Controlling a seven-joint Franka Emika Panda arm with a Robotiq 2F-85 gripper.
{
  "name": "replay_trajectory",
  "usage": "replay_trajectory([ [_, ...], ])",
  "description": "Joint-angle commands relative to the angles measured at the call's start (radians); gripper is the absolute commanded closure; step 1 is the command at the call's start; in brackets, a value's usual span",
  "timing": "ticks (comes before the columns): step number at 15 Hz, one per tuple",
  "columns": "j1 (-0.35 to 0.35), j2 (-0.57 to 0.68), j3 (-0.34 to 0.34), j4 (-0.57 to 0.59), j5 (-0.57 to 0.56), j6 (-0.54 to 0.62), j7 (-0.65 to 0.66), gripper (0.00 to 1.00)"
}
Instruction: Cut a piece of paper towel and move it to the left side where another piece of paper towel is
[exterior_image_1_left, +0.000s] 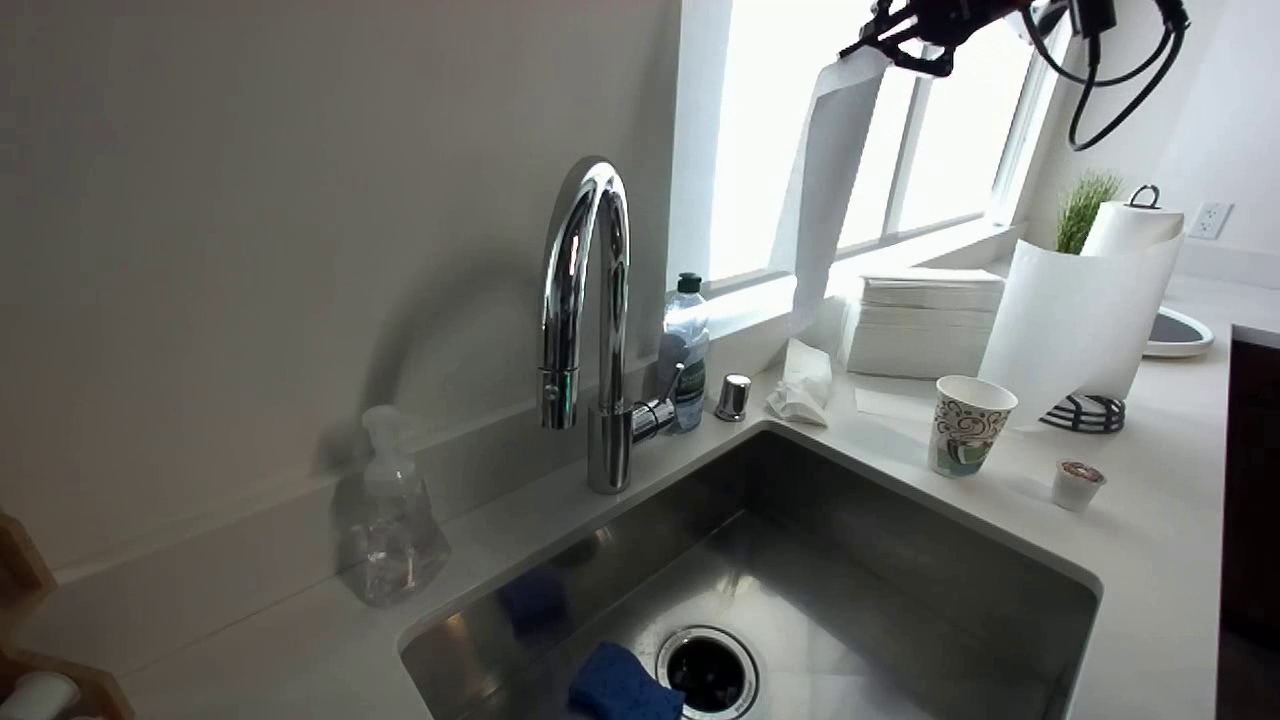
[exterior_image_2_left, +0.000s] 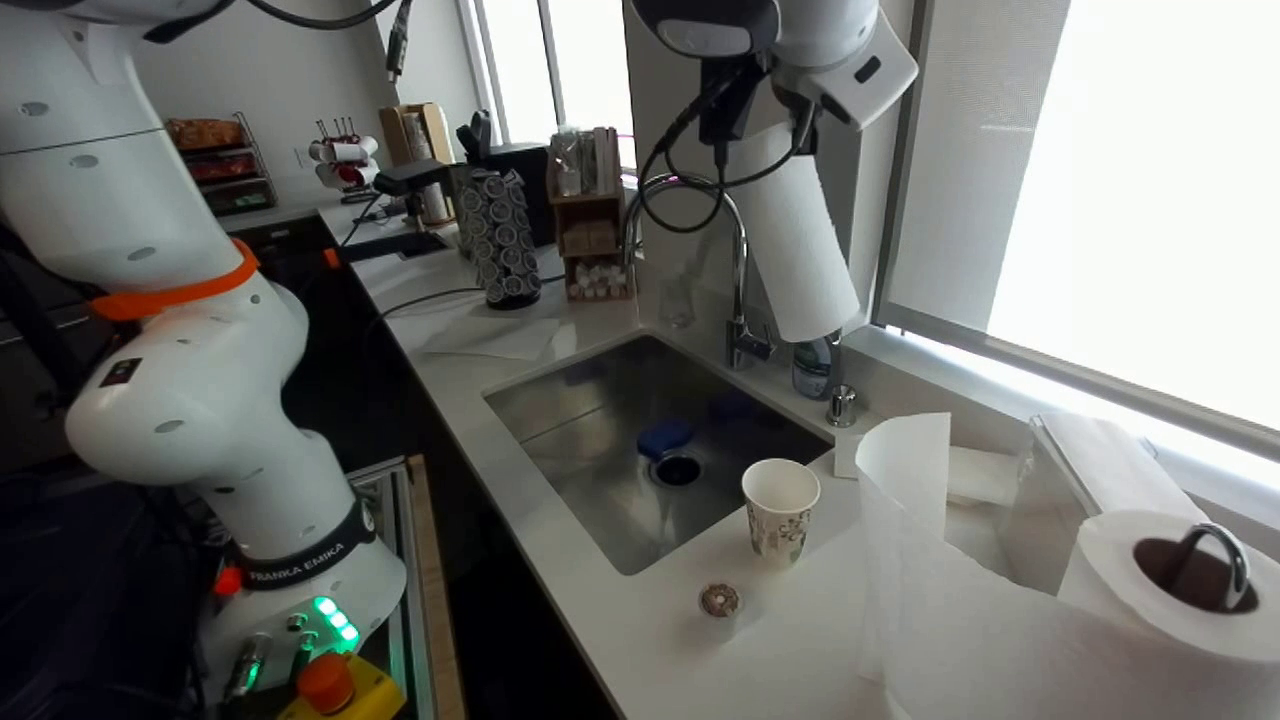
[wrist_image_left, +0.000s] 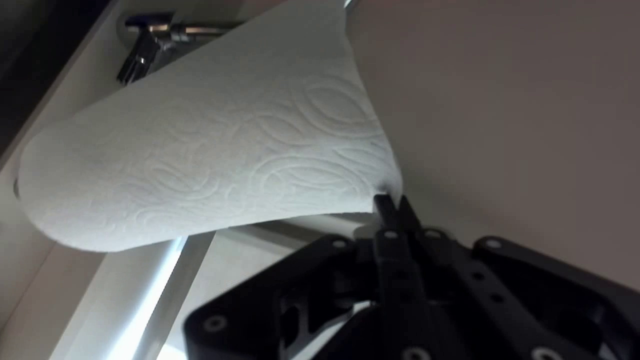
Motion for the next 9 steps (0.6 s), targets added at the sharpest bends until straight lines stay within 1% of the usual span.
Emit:
replay_trajectory([
  [1,0.054,-0.024,0.016,-0.005,-0.071,-0.126,0.112,1.0],
  [4,0.098,0.001,0.048,0.031,-0.101,-0.208,0.191,1.0],
  [7,0.133,0.026,0.071,0.064,-0.079,-0.338,0.257,1.0],
  [8,0.123,0.0,0.062,0.029,-0.071,-0.267,0.205,0.99],
  [9,0.132,0.006,0.068,0.037,-0.071,-0.293,0.224,0.99],
])
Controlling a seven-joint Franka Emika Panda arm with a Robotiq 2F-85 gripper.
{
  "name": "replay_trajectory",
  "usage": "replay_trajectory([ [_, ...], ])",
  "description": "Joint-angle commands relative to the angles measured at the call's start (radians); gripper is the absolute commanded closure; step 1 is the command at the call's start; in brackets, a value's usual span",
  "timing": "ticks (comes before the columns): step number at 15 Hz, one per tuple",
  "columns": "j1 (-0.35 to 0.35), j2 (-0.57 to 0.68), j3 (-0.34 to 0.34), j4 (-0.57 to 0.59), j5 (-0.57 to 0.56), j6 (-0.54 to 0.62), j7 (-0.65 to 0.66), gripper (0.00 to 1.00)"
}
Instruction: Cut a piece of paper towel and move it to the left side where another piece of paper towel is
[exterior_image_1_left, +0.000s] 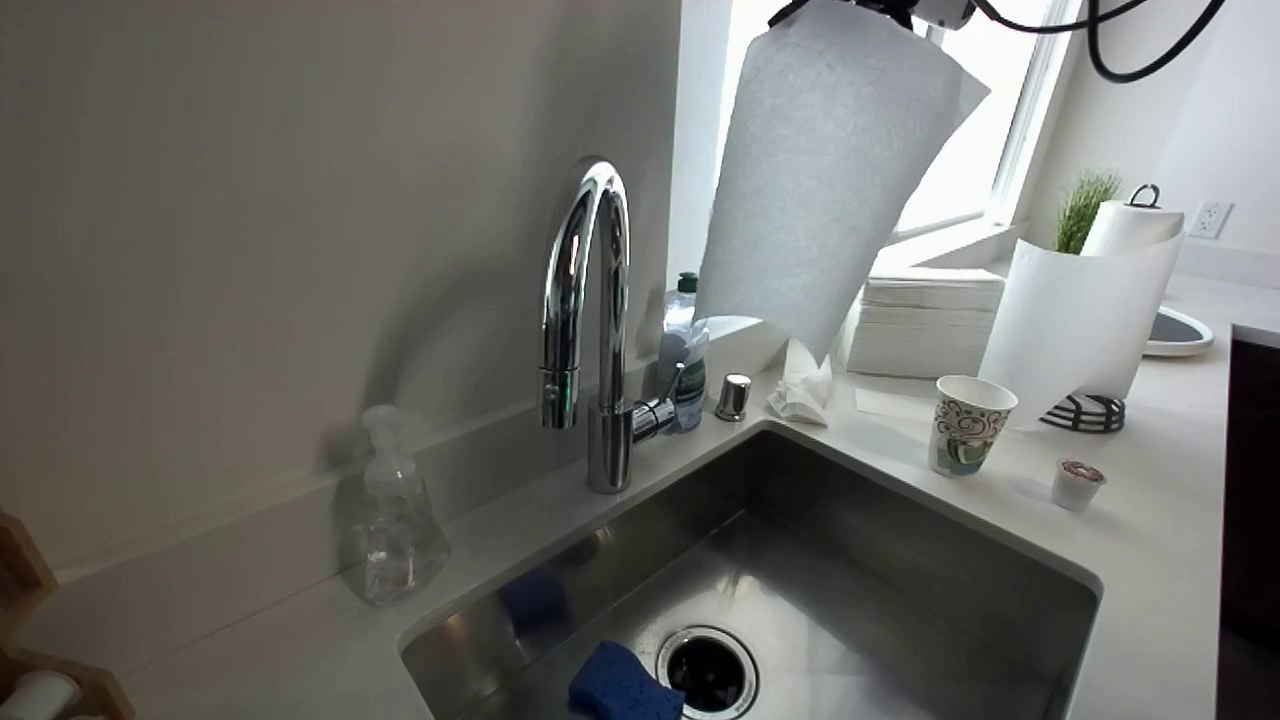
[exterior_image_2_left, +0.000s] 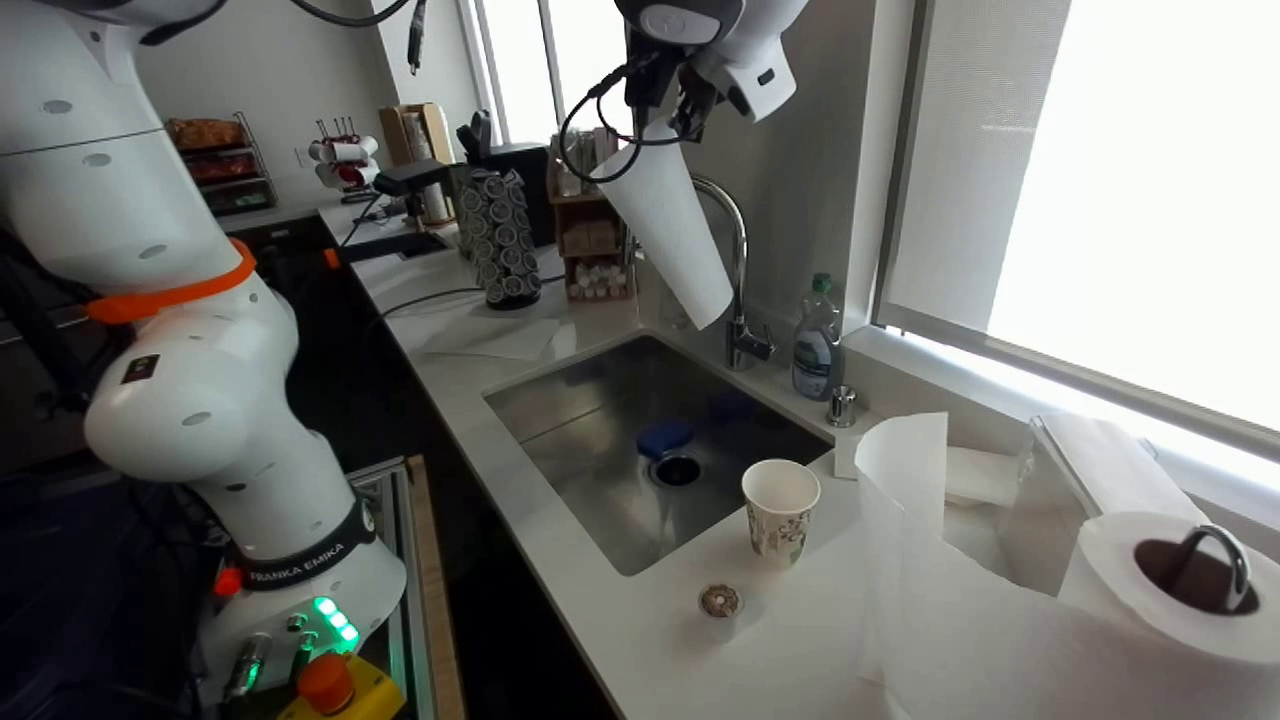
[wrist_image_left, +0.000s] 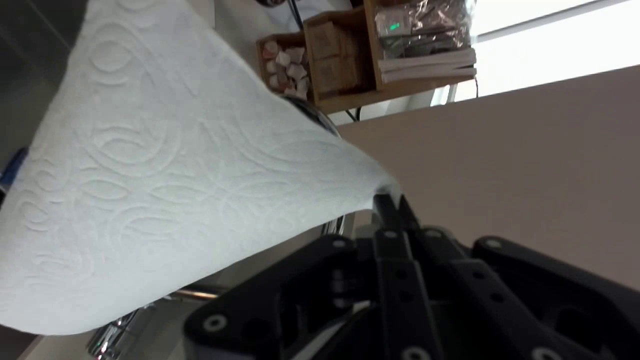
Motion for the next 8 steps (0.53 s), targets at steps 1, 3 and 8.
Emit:
replay_trajectory([
  [1,0.01,0.005,-0.003,0.007,-0.001,-0.012,0.01,0.99],
  [3,0.01,0.01,-0.003,0.013,-0.001,-0.016,0.013,0.99],
  [8,0.025,0.05,0.01,0.061,0.013,-0.051,0.009,1.0],
])
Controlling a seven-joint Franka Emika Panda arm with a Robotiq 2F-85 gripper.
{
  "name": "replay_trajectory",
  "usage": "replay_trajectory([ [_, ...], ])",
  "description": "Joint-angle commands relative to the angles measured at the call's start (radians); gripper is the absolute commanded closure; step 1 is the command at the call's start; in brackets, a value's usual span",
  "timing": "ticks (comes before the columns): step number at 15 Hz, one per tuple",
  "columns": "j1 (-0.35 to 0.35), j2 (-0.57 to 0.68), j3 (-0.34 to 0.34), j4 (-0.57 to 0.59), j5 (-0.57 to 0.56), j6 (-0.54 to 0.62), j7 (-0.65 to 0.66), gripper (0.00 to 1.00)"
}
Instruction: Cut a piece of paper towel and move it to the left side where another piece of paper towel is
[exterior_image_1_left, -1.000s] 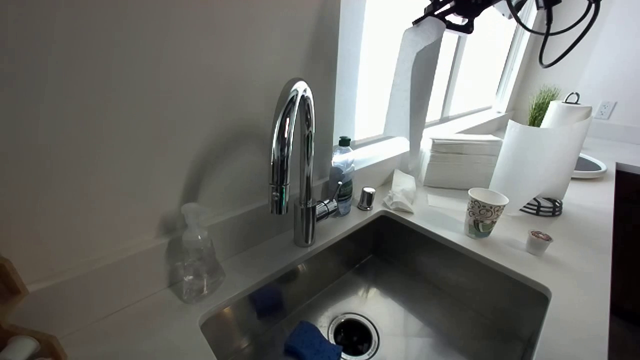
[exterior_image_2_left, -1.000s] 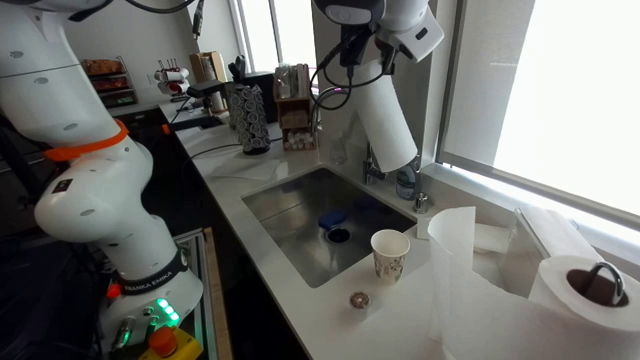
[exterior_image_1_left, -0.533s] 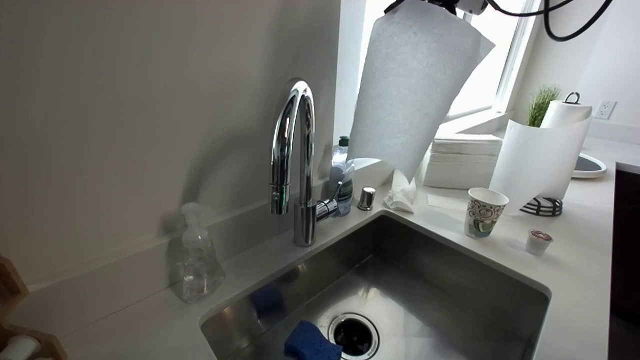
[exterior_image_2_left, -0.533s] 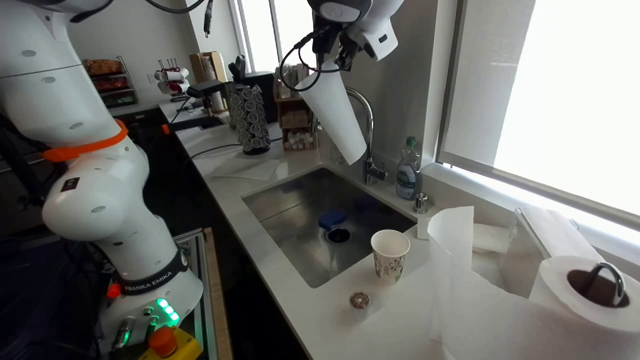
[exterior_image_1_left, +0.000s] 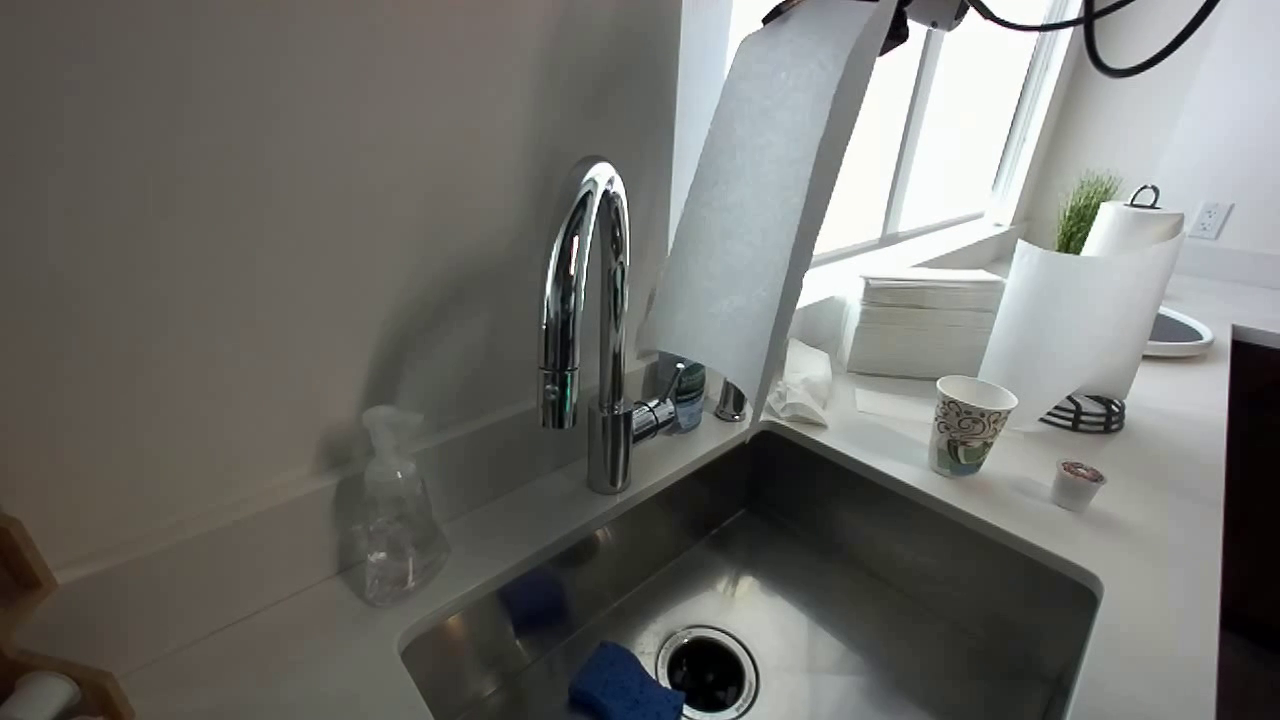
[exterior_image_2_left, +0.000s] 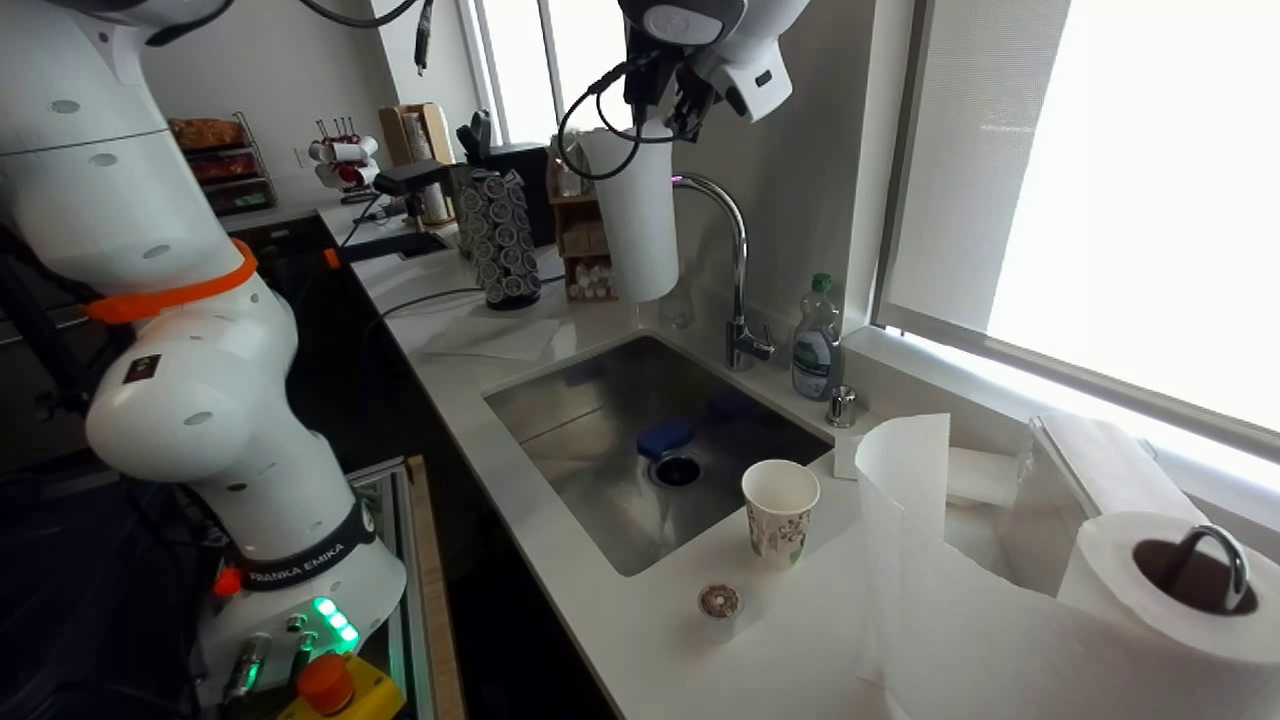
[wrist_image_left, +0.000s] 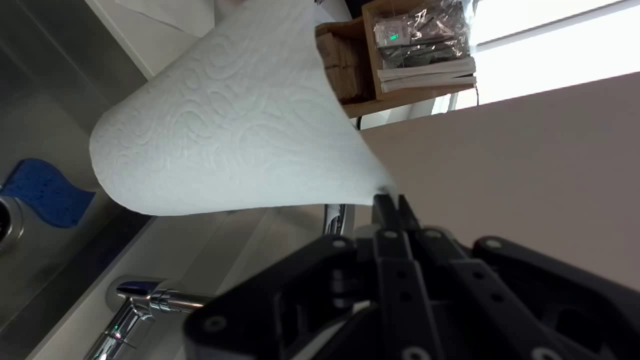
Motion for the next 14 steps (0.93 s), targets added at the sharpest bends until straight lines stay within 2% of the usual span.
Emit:
replay_trajectory([
  [1,0.033,0.062,0.022,0.079,0.013,-0.06,0.009,1.0],
  [7,0.113,0.226,0.106,0.271,0.045,-0.248,0.064,1.0],
  [14,0.157,0.334,0.15,0.395,0.12,-0.389,0.234,1.0],
])
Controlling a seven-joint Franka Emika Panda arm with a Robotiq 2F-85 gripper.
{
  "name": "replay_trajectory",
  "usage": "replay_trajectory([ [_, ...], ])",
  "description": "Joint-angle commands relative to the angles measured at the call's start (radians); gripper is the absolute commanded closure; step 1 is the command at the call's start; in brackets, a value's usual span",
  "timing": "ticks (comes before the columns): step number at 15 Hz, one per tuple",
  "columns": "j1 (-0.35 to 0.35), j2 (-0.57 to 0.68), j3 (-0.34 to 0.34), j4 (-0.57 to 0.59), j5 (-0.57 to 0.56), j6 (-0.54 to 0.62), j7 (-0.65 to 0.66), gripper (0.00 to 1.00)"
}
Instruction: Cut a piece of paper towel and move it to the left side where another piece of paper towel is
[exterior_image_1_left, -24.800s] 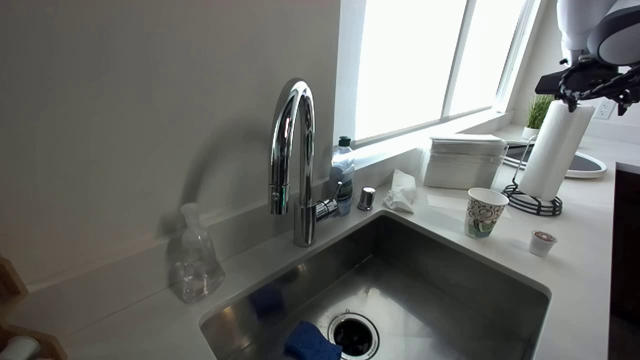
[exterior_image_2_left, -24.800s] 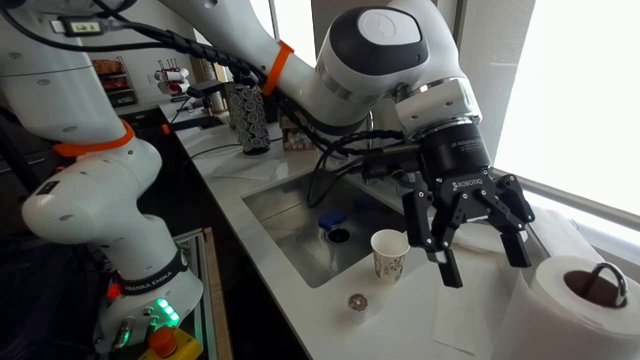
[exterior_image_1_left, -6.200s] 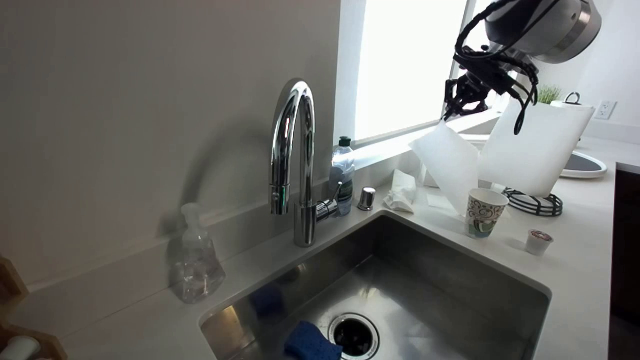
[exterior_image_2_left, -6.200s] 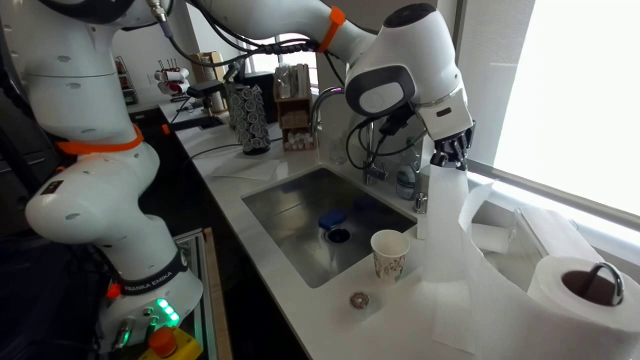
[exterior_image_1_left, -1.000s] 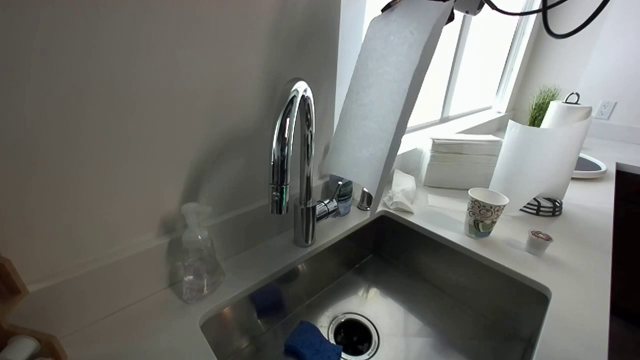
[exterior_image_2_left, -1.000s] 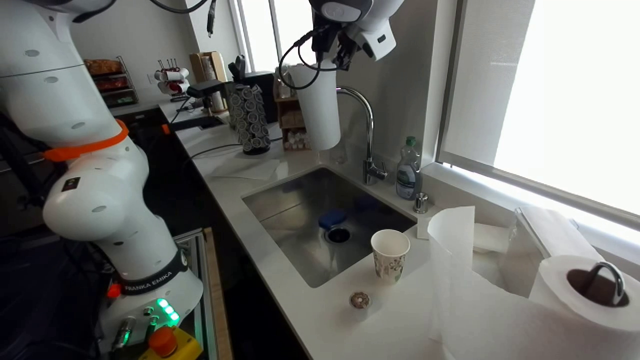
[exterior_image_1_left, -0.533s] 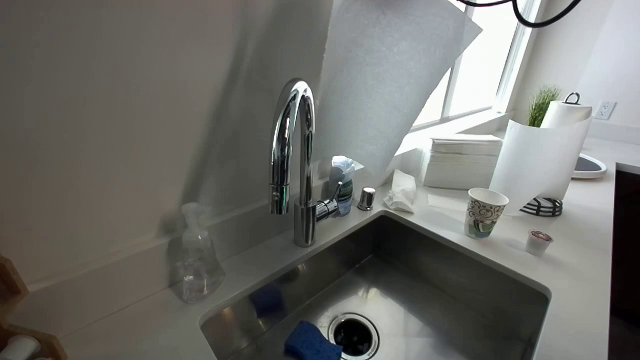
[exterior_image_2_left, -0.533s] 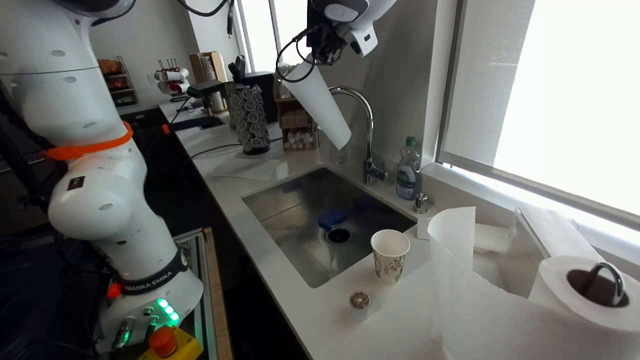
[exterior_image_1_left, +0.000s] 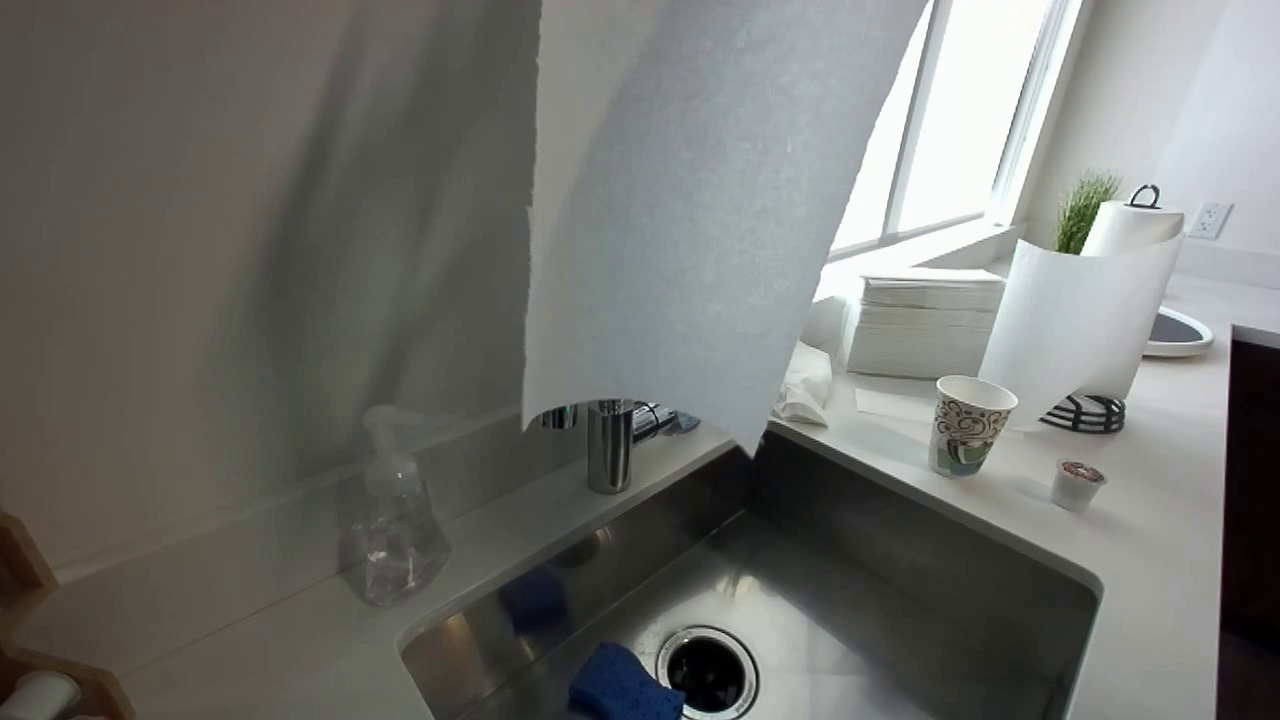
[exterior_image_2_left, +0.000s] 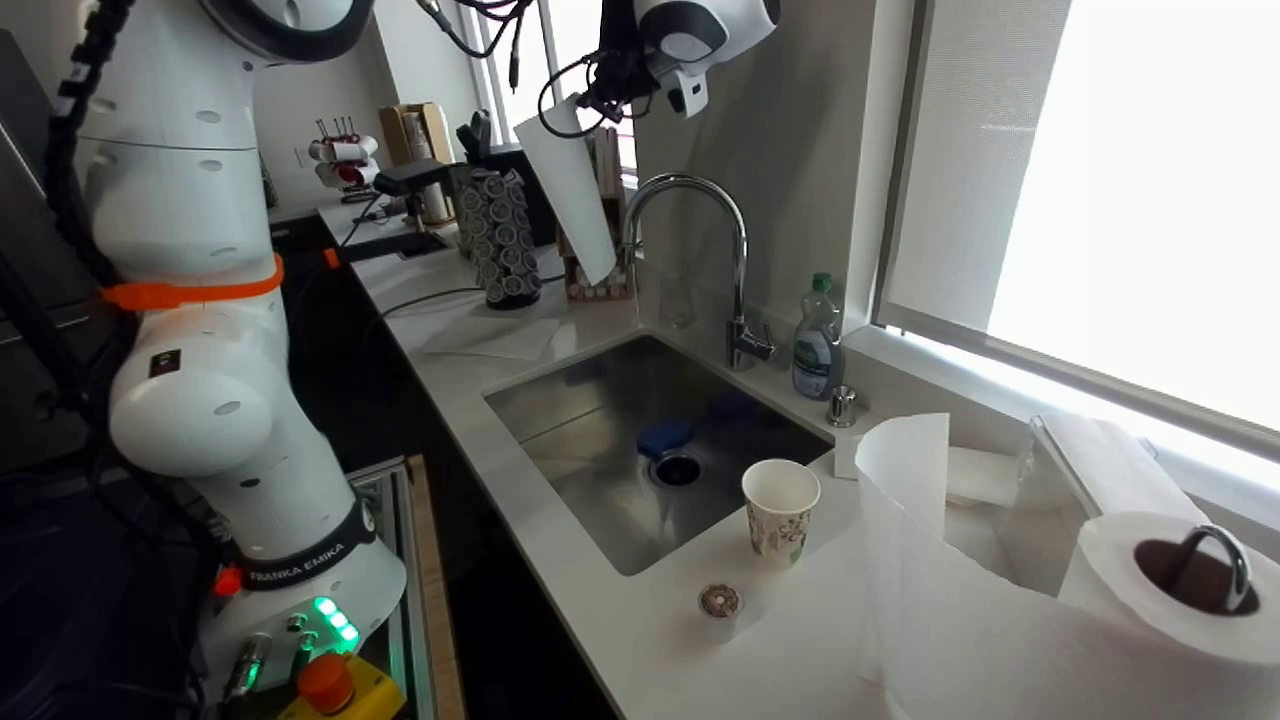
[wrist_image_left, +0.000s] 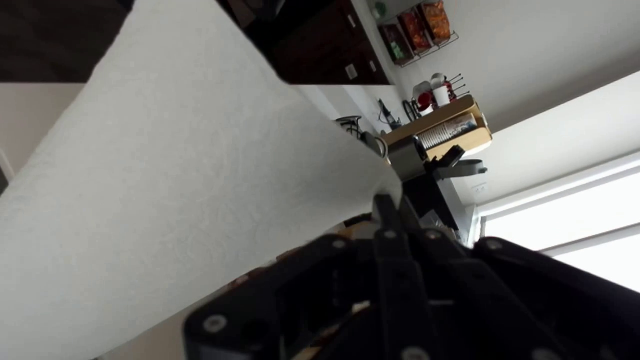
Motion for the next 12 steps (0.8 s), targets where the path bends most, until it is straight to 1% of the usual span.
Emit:
replay_trajectory([
  [1,0.017,0.07,0.005,0.086,0.045,-0.066,0.085,1.0],
  [2,0.026,0.085,0.008,0.102,0.046,-0.058,0.087,1.0],
  [3,0.021,0.037,-0.004,0.045,0.034,-0.032,0.05,0.99],
  [7,0.03,0.067,0.001,0.074,0.04,-0.032,0.063,1.0],
  [8,0.043,0.064,-0.009,0.067,0.005,-0.005,0.149,1.0],
  [9,0.05,0.073,-0.008,0.076,-0.011,0.002,0.176,1.0],
  [12,0.091,0.085,-0.003,0.089,-0.07,0.052,0.334,1.0],
])
